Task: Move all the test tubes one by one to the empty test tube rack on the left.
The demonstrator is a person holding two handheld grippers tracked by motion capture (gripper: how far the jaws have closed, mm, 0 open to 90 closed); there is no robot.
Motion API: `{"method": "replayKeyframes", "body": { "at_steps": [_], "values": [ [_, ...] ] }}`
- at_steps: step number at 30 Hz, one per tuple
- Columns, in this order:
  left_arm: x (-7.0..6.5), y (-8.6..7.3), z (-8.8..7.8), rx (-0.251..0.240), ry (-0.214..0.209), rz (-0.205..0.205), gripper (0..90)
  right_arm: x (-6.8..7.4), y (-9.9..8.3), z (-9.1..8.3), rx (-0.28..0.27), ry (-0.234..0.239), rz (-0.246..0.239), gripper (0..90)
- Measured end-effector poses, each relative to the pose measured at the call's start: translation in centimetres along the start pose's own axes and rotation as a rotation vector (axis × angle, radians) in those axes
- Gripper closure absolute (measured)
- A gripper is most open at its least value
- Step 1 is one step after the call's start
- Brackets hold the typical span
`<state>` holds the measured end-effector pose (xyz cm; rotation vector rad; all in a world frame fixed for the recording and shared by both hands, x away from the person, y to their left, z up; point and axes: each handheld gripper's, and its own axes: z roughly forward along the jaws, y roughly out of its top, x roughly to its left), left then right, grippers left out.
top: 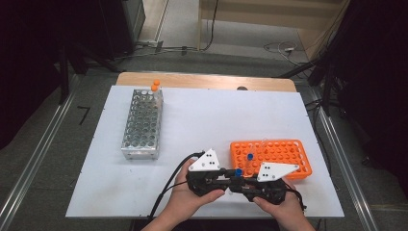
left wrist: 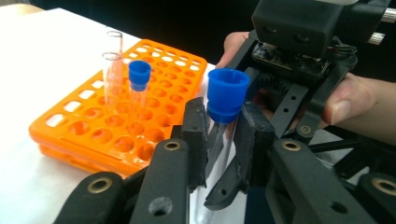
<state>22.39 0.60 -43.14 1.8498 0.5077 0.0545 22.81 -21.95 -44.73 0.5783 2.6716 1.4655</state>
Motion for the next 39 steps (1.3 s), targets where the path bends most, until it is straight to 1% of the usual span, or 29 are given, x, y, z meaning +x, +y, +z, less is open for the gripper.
{"method": "replayKeyframes", "body": {
  "at_steps": [5, 8, 11, 13, 17, 19, 22, 23, 27, 35, 39],
  "values": [
    [0.1, 0.0, -0.2, -0.007, 0.002, 0.004, 76.9, -0.1, -0.1, 0.0, -0.004, 0.013, 0.006, 72.9],
    [0.1, 0.1, -0.3, -0.014, 0.010, 0.004, 76.9, -0.2, -0.1, -0.1, -0.003, 0.028, 0.004, 67.3],
    [0.4, 0.1, -0.6, -0.021, 0.023, -0.001, 76.9, -0.3, -0.2, -0.4, -0.013, 0.034, 0.003, 61.5],
    [0.7, 0.1, -1.0, -0.030, 0.036, -0.006, 76.9, -0.5, -0.3, -0.7, -0.028, 0.037, 0.007, 56.0],
    [1.2, 0.2, -1.6, -0.040, 0.055, -0.015, 76.9, -1.0, -0.4, -1.5, -0.058, 0.022, 0.020, 44.5],
    [1.5, 0.2, -1.9, -0.049, 0.062, -0.024, 76.9, -1.2, -0.4, -1.9, -0.066, 0.010, 0.020, 40.2],
    [1.8, 0.1, -2.3, -0.048, 0.075, -0.023, 76.9, -1.3, -0.4, -2.4, -0.072, 0.006, 0.014, 34.5],
    [2.0, 0.1, -2.5, -0.051, 0.082, -0.029, 76.9, -1.4, -0.5, -2.5, -0.071, 0.004, 0.016, 33.3],
    [2.4, 0.0, -3.0, -0.059, 0.100, -0.032, 76.9, -2.0, -0.8, -3.0, -0.072, -0.010, 0.027, 28.4],
    [3.5, -0.1, -4.5, -0.085, 0.151, -0.046, 76.9, -3.7, -1.8, -4.3, -0.082, -0.015, 0.059, 17.6],
    [4.2, 0.0, -5.3, -0.100, 0.181, -0.055, 76.9, -4.5, -2.2, -5.1, -0.093, -0.023, 0.076, 15.2]
  ]
}}
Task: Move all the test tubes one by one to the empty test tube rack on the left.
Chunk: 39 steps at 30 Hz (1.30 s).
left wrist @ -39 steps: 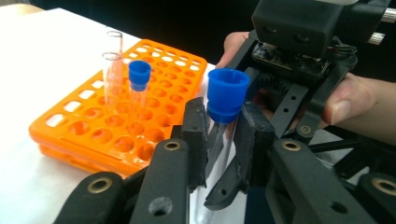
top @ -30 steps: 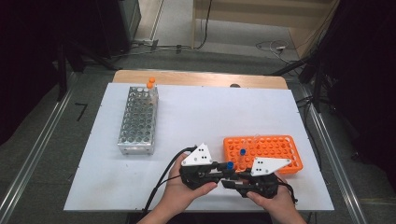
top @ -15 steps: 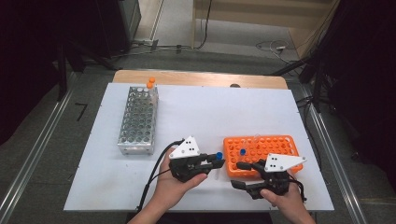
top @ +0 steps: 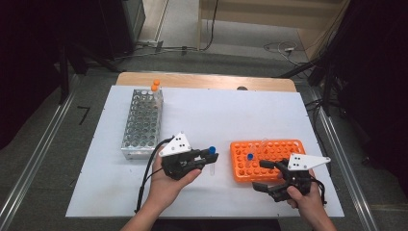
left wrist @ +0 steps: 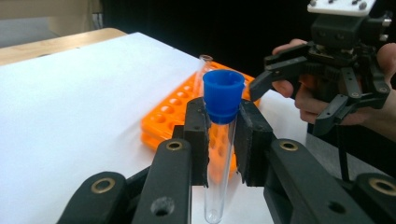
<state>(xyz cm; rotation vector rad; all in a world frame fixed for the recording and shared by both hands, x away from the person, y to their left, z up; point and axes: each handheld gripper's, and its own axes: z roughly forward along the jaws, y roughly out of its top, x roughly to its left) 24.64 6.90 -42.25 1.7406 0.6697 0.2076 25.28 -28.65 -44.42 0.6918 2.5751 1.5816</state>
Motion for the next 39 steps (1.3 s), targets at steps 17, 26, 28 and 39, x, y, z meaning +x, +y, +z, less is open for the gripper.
{"method": "replayKeyframes", "body": {
  "at_steps": [17, 26, 28, 39],
  "values": [
    [4.5, 1.5, -3.6, -0.067, 0.158, -0.021, 76.9, -2.3, -1.1, -1.8, -0.012, -0.109, 0.035, 0.0],
    [6.9, 2.1, -5.1, -0.093, 0.234, -0.034, 76.9, -2.9, -1.4, -2.2, -0.011, -0.160, 0.050, 0.0],
    [7.4, 2.2, -5.4, -0.097, 0.252, -0.039, 76.9, -2.9, -1.5, -2.3, -0.009, -0.164, 0.054, 0.0],
    [10.3, 2.9, -6.4, -0.123, 0.380, -0.055, 76.9, -3.0, -1.6, -2.4, -0.018, -0.180, 0.060, 0.0]
  ]
}}
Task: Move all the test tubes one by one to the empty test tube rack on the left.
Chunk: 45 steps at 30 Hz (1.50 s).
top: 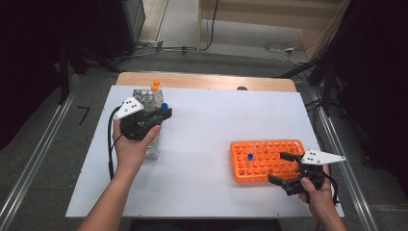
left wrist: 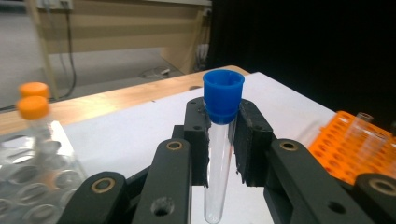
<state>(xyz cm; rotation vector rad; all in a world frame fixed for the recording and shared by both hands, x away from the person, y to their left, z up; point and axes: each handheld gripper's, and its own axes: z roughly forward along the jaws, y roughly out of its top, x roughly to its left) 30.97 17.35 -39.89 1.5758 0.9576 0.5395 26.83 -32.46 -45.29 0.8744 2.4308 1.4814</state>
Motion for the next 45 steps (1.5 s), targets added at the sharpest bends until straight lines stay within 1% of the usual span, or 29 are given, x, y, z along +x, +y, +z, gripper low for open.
{"method": "replayKeyframes", "body": {
  "at_steps": [4, 7, 12, 14, 15, 17, 21, 24, 27, 32, 35, 39, 43, 45],
  "values": [
    [1.3, 0.4, 0.3, -0.005, 0.062, -0.005, 76.9, -0.1, -0.1, -0.1, -0.008, -0.011, 0.003, 0.0],
    [2.3, 0.7, 0.4, -0.015, 0.102, -0.009, 76.9, -0.3, -0.1, -0.2, -0.017, -0.017, 0.014, 0.0],
    [3.7, 1.4, 0.7, -0.030, 0.152, -0.007, 76.9, -0.4, -0.2, -0.3, -0.020, -0.020, 0.017, 0.0],
    [4.2, 1.5, 0.8, -0.043, 0.167, -0.016, 76.9, -0.4, -0.2, -0.3, -0.020, -0.022, 0.016, 0.0],
    [4.6, 1.5, 1.0, -0.054, 0.190, -0.023, 76.9, -0.4, -0.2, -0.3, -0.021, -0.023, 0.016, 0.0],
    [5.1, 1.6, 1.2, -0.067, 0.212, -0.039, 76.9, -0.4, -0.2, -0.2, -0.021, -0.024, 0.016, 0.0],
    [6.0, 1.6, 2.0, -0.070, 0.257, -0.043, 76.9, -0.3, -0.2, -0.2, -0.022, -0.025, 0.016, 0.0],
    [6.7, 1.5, 2.7, -0.069, 0.270, -0.051, 76.9, -0.3, -0.3, -0.3, -0.021, -0.024, 0.015, 0.0],
    [7.3, 1.3, 3.3, -0.058, 0.292, -0.060, 76.9, -0.4, -0.3, -0.3, -0.021, -0.021, 0.013, 0.0],
    [8.2, 0.9, 4.3, -0.061, 0.304, -0.086, 76.9, -0.4, -0.4, -0.2, -0.019, -0.023, 0.010, 0.0],
    [8.4, 0.6, 4.9, -0.054, 0.326, -0.077, 77.0, -0.4, -0.4, -0.2, -0.018, -0.024, 0.013, 0.0],
    [8.8, 0.1, 5.5, -0.036, 0.327, -0.081, 76.9, -0.6, -0.5, -0.3, -0.019, -0.028, 0.017, 0.0],
    [8.4, -0.1, 5.9, 0.009, 0.337, -0.046, 76.8, -0.7, -0.5, -0.4, -0.021, -0.030, 0.020, 0.0],
    [8.2, -0.1, 6.0, 0.037, 0.344, -0.038, 76.3, -0.7, -0.5, -0.4, -0.022, -0.030, 0.018, 0.0]
  ]
}}
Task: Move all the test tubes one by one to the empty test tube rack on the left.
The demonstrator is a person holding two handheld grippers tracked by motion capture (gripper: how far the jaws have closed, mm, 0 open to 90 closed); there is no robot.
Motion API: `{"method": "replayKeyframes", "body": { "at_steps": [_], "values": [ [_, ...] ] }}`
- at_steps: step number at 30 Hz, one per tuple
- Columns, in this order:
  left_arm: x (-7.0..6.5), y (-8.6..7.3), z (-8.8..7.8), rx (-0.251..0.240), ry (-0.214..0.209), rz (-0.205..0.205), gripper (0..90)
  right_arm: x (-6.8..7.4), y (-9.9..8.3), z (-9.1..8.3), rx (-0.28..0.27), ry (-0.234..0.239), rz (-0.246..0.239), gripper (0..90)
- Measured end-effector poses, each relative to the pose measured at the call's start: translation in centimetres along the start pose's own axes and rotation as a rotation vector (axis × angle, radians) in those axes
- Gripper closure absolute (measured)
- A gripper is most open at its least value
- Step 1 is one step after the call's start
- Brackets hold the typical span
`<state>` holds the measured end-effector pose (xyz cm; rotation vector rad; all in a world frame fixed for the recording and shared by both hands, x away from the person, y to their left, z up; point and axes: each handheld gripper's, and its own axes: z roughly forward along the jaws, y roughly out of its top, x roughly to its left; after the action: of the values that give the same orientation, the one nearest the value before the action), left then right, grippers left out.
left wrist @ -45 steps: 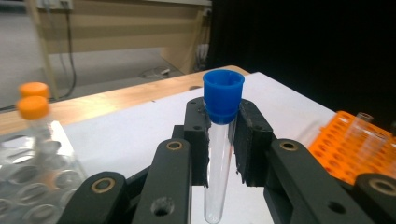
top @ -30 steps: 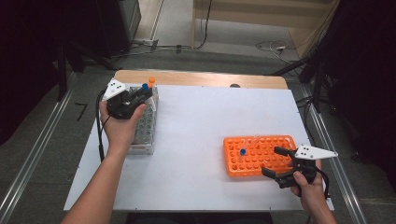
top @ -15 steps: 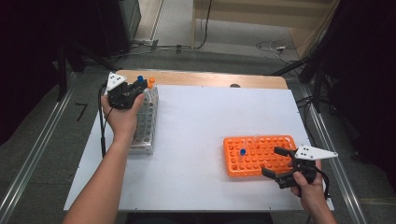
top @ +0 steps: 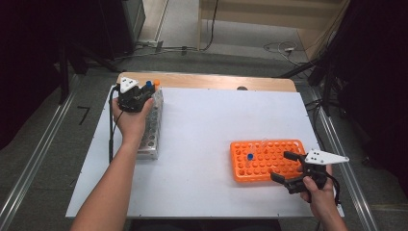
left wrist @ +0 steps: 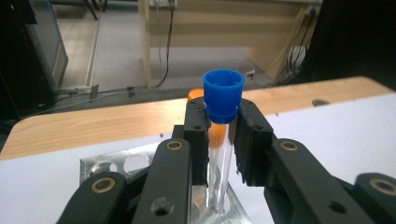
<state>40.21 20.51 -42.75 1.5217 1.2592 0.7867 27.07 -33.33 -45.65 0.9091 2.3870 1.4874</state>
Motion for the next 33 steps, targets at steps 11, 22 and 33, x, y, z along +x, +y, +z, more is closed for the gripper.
{"method": "replayKeyframes", "body": {
  "at_steps": [11, 22, 33],
  "values": [
    [0.6, 0.1, -0.5, 0.058, -0.012, -0.061, 51.5, 0.2, 0.1, 0.2, 0.004, -0.003, -0.004, 0.0],
    [-0.7, 0.6, -2.3, 0.080, -0.086, -0.069, 9.5, 0.3, 0.2, 0.3, -0.001, 0.000, 0.005, 0.0],
    [-2.9, -0.2, -5.1, 0.060, -0.186, -0.042, 0.0, 0.9, 0.3, 1.0, 0.008, 0.012, 0.008, 0.0]
  ]
}}
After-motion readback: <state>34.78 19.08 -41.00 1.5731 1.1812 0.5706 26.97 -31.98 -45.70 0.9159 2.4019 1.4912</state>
